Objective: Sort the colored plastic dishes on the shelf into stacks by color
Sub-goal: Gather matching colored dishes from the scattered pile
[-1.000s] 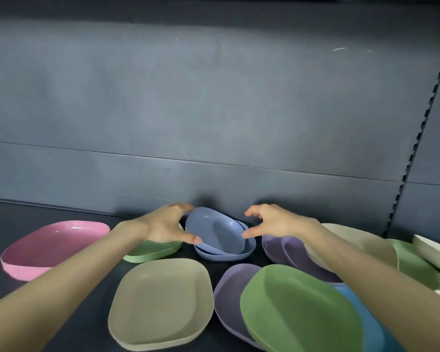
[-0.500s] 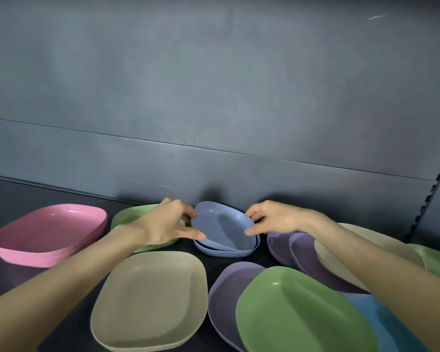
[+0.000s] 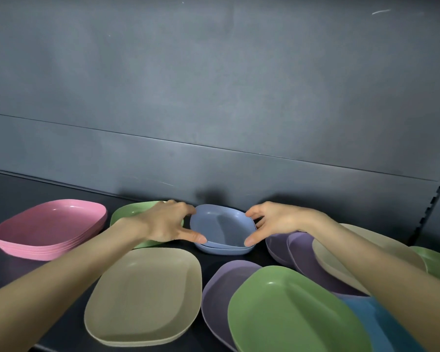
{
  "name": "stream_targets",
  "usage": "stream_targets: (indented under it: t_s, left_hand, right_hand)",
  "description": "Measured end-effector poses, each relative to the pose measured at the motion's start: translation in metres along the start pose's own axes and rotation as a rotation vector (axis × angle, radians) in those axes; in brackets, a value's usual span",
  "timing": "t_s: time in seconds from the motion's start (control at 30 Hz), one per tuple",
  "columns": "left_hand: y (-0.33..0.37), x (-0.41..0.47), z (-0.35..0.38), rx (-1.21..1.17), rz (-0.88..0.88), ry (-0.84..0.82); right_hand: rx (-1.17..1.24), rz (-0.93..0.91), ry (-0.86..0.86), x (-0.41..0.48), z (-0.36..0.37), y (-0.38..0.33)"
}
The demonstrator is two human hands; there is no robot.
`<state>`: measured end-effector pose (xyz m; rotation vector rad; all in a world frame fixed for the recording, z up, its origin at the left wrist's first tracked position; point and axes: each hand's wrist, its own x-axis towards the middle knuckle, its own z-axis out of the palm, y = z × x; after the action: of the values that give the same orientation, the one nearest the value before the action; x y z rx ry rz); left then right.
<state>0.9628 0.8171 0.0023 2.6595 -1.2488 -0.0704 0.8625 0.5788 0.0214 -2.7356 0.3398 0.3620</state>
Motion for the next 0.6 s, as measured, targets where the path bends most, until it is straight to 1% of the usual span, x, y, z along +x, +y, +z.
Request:
stream_targets:
  t_s: [0.07, 0.13, 0.23, 0.47, 0.6]
  left_hand:
    - [0.0003, 0.0005, 0.0002, -0.033, -0.008, -0.014]
    - [0.0025, 0.0004, -0.0006, -0.015, -0.008, -0.016]
    - [0.0037, 0.0003, 0.0004, 0.017, -0.003, -0.025]
    - [0.0029, 0.0066, -0.0012, 0.17, -0.006, -0.108]
    - [0.0066, 0.0062, -0.0028, 0.179, -0.014, -0.138]
  right_hand:
    - [-0.027, -0.001, -0.03, 0.0015, 0.0001, -0.0001]
    - [-0.042, -0.006, -0.035, 0.0027, 0.0022, -0.0006]
    - [-0.073, -0.008, -0.002, 0.0004, 0.0057, -0.0022]
    - [-0.081, -0.003, 0.023, 0.001, 0.008, -0.0036]
    - [-0.095, -0.001, 0.046, -0.0029, 0.0092, -0.007]
